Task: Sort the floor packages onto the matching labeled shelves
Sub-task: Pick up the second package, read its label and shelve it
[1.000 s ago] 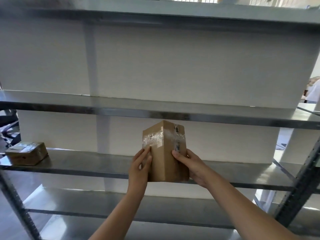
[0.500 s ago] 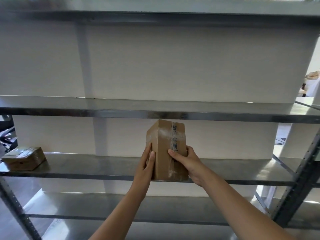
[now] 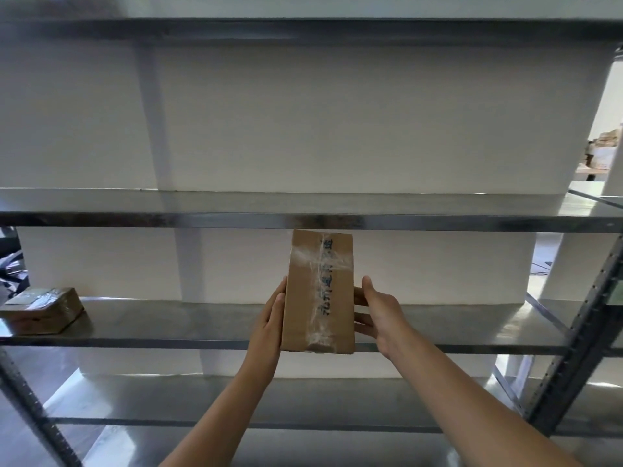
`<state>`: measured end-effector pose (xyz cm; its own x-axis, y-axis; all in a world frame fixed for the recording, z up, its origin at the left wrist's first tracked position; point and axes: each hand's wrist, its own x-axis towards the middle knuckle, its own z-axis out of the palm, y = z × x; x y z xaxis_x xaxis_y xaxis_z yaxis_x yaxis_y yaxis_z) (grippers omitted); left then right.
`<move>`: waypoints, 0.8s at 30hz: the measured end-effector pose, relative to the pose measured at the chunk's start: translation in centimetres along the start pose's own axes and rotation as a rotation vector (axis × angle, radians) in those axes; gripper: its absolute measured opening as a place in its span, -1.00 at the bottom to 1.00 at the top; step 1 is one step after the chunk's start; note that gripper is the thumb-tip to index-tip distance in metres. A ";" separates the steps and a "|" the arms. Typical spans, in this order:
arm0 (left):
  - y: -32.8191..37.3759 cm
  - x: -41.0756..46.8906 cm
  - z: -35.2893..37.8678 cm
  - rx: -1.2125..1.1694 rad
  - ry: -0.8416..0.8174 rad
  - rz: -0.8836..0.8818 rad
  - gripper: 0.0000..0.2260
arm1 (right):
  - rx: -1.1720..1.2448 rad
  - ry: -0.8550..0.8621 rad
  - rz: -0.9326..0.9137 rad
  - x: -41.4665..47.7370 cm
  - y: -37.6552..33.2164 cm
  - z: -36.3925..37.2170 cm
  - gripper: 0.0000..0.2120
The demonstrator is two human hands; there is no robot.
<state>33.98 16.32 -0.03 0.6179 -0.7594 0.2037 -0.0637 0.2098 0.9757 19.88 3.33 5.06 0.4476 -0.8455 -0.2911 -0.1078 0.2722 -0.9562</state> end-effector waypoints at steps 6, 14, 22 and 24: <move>0.6 -0.6 1.1 0.051 0.019 -0.018 -0.64 | -0.057 -0.026 0.038 -0.2 -0.4 0.2 -0.45; 1.2 0.0 1.4 0.066 0.136 -0.080 -0.68 | -0.041 -0.130 -0.002 -0.5 -0.5 0.1 -0.56; 2.8 -0.2 2.1 0.072 0.237 -0.051 -0.76 | 0.029 -0.154 -0.088 -0.7 0.4 0.0 -0.53; 3.0 -0.2 2.2 0.105 0.223 -0.058 -0.78 | 0.023 -0.135 -0.108 -0.8 0.3 -0.1 -0.52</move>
<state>31.98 15.77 3.07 0.7801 -0.6109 0.1352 -0.0969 0.0956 0.9907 19.41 4.02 4.97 0.5707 -0.8015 -0.1789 -0.0331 0.1952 -0.9802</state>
